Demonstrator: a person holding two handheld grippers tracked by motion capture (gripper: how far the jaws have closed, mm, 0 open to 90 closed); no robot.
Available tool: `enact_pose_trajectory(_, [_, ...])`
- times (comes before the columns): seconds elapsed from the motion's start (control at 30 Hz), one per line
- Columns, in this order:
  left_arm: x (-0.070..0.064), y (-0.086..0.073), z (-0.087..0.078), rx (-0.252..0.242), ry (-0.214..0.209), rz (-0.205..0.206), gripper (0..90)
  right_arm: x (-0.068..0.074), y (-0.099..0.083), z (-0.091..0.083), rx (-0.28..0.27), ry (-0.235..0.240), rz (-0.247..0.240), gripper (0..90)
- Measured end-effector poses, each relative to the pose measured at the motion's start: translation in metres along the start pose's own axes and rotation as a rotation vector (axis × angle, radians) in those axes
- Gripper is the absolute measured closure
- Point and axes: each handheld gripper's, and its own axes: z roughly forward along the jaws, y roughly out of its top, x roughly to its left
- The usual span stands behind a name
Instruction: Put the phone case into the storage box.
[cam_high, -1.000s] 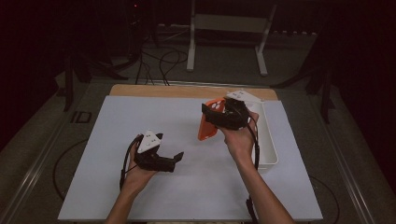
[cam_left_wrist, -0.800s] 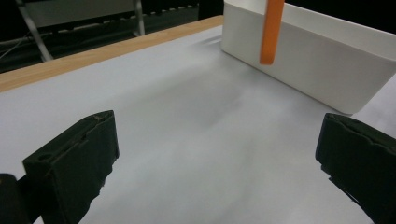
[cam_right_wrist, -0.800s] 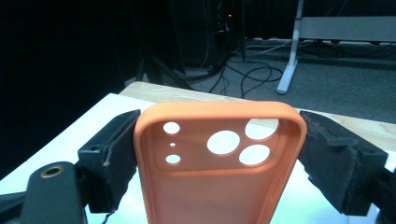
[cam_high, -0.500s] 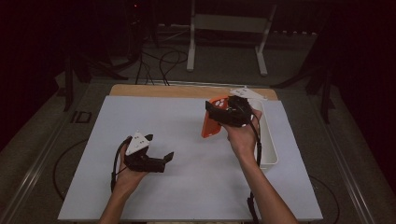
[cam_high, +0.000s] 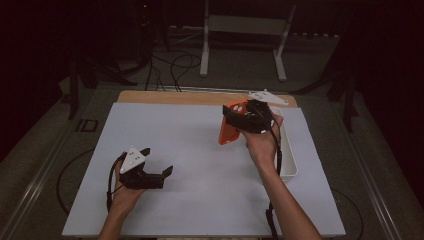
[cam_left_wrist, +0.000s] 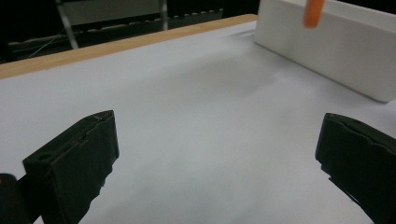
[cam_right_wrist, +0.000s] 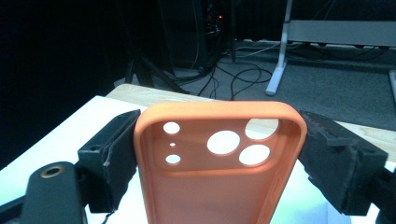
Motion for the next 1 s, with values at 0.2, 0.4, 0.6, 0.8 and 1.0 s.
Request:
enact_pose_trajectory(0.2, [0.005, -0.009, -0.009, -0.01, 0.007, 0.001, 0.3, -0.005, 0.002, -0.001, -0.004, -0.011, 0.004, 16.8])
enact_pose_trajectory(0.4, [0.008, -0.016, -0.016, -0.012, 0.016, 0.009, 0.3, -0.009, 0.002, -0.001, -0.008, -0.023, 0.009, 16.8])
enact_pose_trajectory(0.6, [0.007, -0.024, -0.021, -0.004, 0.03, 0.034, 0.3, -0.012, 0.003, -0.001, -0.008, -0.032, 0.012, 16.8])
enact_pose_trajectory(0.8, [0.007, -0.029, -0.028, -0.023, 0.021, 0.043, 0.3, -0.017, 0.004, 0.0, -0.008, -0.046, 0.017, 16.8])
enact_pose_trajectory(1.0, [0.006, -0.035, -0.033, -0.022, 0.025, 0.05, 0.3, -0.019, 0.005, 0.0, -0.01, -0.053, 0.018, 16.8])
